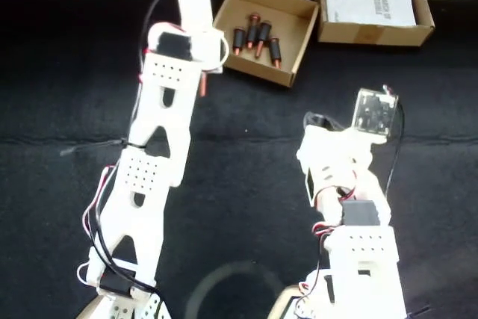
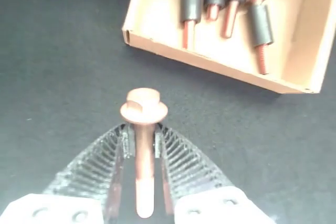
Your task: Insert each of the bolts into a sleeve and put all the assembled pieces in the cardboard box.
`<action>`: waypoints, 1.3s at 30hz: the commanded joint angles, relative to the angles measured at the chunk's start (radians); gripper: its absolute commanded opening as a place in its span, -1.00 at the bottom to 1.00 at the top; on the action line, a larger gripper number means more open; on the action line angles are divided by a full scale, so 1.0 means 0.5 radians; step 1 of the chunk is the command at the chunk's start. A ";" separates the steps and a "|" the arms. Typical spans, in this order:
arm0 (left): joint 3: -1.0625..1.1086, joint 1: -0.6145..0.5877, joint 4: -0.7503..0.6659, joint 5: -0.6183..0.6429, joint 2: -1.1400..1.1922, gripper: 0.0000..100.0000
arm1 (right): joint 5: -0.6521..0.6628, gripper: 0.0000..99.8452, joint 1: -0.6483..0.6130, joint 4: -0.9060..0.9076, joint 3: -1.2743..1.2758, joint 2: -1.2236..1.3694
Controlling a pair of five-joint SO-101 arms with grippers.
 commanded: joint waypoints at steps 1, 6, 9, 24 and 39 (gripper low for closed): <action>-0.106 -0.029 0.107 0.000 -0.324 -0.98 | 0.003 -0.98 -0.078 -0.311 0.112 -0.066; -0.103 -0.038 0.273 0.000 -0.594 -0.98 | 0.015 -0.98 -0.287 -0.729 0.462 -0.419; -0.103 -0.072 0.285 0.000 -0.744 -0.98 | 0.015 -0.99 -0.404 -0.775 0.652 -0.769; 0.219 0.167 0.304 -0.009 -1.422 -0.98 | 0.015 -0.99 -0.634 0.137 1.017 -1.695; 3.162 0.707 -0.384 -0.015 -3.135 -0.98 | 0.018 -0.99 -0.637 0.002 1.125 -1.699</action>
